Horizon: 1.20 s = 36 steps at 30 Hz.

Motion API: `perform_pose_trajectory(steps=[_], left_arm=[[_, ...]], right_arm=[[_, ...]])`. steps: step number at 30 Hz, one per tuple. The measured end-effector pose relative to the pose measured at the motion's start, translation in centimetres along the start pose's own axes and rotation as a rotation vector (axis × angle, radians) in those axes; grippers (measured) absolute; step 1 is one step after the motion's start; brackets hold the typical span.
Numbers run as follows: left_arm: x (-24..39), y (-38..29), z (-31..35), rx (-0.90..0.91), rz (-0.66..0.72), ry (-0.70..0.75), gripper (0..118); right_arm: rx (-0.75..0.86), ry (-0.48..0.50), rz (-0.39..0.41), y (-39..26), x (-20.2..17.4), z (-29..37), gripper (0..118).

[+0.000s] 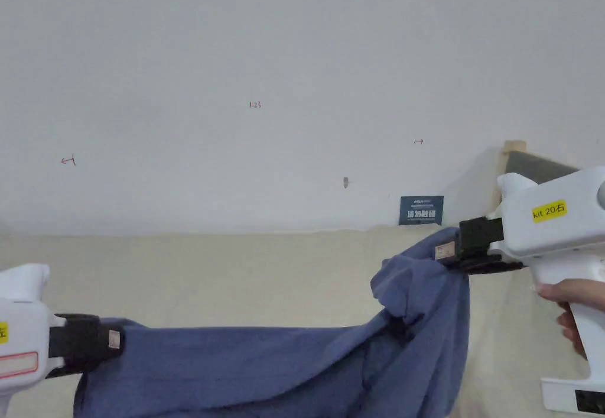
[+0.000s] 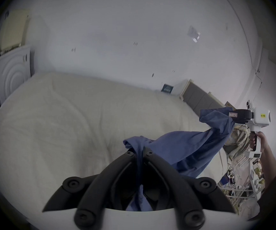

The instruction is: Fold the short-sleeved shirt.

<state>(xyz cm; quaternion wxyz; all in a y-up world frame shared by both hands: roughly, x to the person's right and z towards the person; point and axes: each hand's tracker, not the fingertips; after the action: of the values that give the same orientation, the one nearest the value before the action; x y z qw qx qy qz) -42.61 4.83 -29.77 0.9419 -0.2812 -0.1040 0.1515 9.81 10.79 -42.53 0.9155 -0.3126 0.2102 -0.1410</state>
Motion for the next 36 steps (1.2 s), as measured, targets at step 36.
perform_pose_trajectory(steps=[36], left_arm=[[5.4,22.1,-3.7,0.399,-0.142,0.157,5]], right_arm=[[0.444,-0.263,0.356,24.3,-15.2,-1.1,2]])
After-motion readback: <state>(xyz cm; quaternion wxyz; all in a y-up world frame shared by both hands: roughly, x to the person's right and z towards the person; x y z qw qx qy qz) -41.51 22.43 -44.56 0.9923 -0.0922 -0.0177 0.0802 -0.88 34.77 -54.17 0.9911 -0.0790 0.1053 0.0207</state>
